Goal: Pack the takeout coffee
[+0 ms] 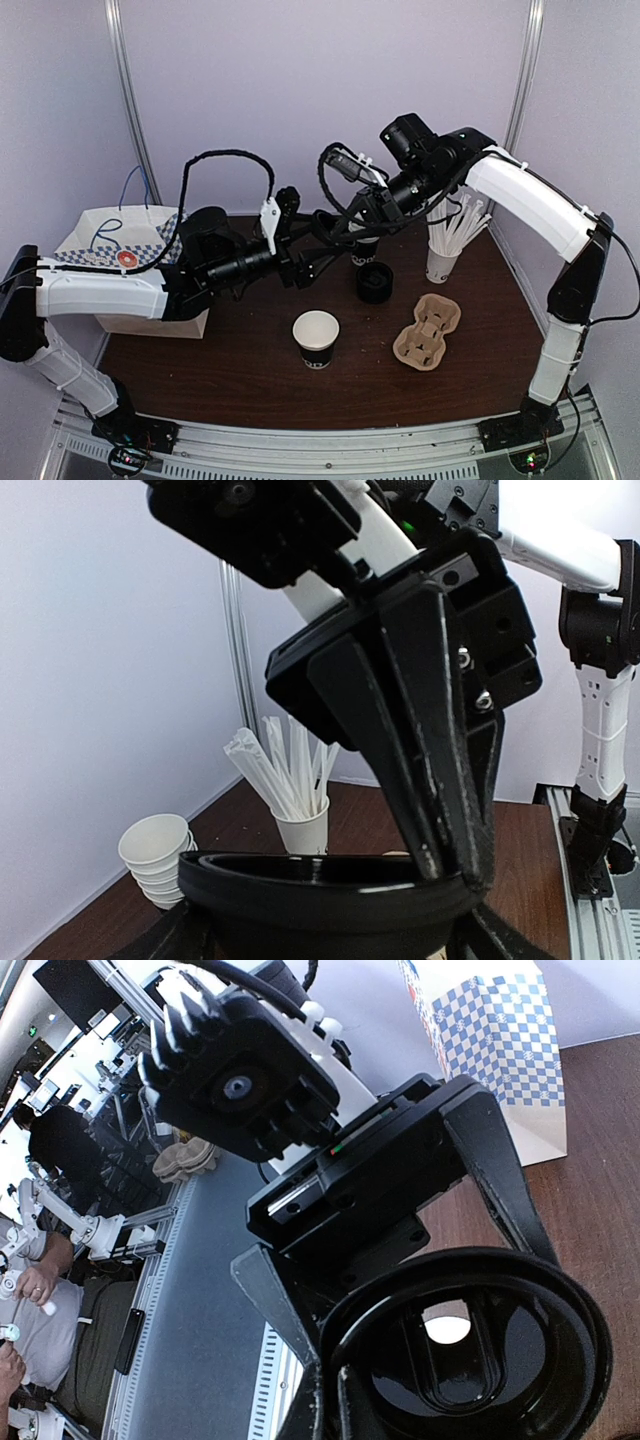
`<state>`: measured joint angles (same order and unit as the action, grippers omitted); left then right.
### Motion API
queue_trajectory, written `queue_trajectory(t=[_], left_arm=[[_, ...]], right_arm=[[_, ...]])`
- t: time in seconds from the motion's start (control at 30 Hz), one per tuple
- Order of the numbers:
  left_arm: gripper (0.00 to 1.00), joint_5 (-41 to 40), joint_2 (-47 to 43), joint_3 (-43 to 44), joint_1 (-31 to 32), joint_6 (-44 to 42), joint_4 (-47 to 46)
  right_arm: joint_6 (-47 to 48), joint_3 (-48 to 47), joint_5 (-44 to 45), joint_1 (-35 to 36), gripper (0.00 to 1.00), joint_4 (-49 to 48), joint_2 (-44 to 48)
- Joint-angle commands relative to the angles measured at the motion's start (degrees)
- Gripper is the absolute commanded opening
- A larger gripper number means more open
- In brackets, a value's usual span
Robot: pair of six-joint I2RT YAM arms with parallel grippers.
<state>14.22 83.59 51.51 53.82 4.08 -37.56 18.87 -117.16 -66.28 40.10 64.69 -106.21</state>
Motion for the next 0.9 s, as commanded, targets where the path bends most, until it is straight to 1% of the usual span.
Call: queue_trajectory(t=[0.0,0.1,0.17,0.27,0.37,0.43,0.5,0.6,0.7,0.77,0.87], left_arm=[[0.75,0.6,0.3,3.1,1.1,-1.5,-2.0],[0.72,0.0,-0.1,2.9,1.1,-1.4,-1.1],[0.71,-1.1,-0.7,2.2,1.1,-1.1,-0.3],[0.70,-3.4,-2.8,0.6,1.1,0.0,2.4],[0.70,-6.4,-6.2,0.4,1.1,1.4,10.9],[0.70,-7.4,-8.5,1.8,1.1,2.3,20.9],[0.70,-8.6,-10.3,4.5,1.1,3.9,35.3],[0.70,-9.5,-11.5,11.2,1.1,4.5,58.2],[0.70,-8.2,-10.5,17.9,1.1,3.6,76.9],[0.69,-9.2,-9.2,21.8,1.1,3.7,86.6],[0.67,-11.8,-7.3,26.1,1.1,4.1,96.9]], right_arm=[[0.1,-0.3,-0.6,0.2,0.05,-1.1,-1.0],[0.1,-0.5,-0.2,0.1,0.06,-1.0,-0.9],[0.3,-1.0,0.4,0.0,0.13,-0.6,-0.8],[2.3,-3.2,2.1,-0.8,0.20,1.9,0.1],[3.4,-4.6,4.1,-2.5,0.32,2.8,2.2],[4.1,-3.4,5.4,-3.9,0.36,2.5,4.3],[5.7,-0.9,7.4,-5.2,0.37,2.3,6.4],[6.6,4.8,9.1,-7.0,0.38,0.6,9.8],[6.1,10.5,9.5,-9.1,0.39,-1.8,12.0],[6.1,13.8,10.4,-9.9,0.40,-2.9,12.9],[6.5,17.6,11.7,-10.4,0.40,-4.3,13.9]])
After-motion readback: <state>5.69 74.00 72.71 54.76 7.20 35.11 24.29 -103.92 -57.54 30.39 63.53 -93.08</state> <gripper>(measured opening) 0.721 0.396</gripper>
